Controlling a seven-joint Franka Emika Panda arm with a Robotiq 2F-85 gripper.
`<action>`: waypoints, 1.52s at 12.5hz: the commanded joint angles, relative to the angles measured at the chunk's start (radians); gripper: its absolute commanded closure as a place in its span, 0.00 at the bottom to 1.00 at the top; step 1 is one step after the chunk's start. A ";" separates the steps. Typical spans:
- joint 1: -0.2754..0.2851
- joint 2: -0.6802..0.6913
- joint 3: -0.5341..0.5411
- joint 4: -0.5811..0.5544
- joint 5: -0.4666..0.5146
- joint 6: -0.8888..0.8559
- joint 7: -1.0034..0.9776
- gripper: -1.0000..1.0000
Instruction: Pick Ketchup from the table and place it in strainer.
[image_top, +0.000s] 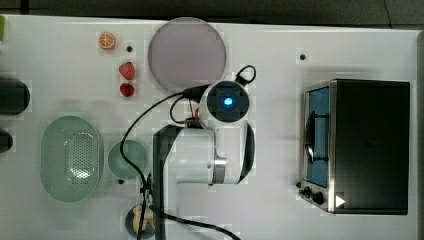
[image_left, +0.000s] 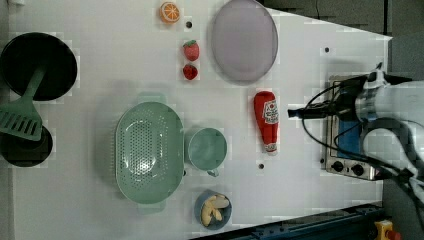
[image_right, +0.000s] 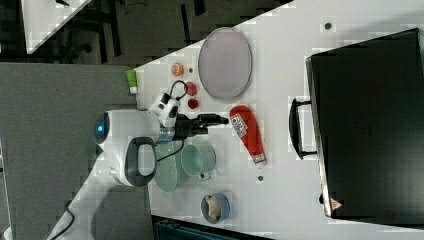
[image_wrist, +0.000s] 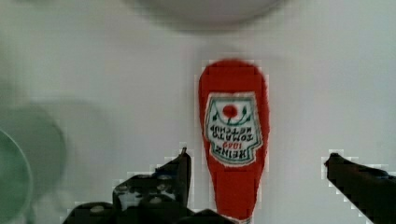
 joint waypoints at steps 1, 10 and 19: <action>-0.001 0.037 -0.001 -0.036 -0.060 0.079 -0.048 0.00; 0.020 0.215 0.001 -0.105 -0.078 0.326 0.003 0.00; 0.020 0.168 -0.004 -0.101 -0.078 0.332 0.023 0.39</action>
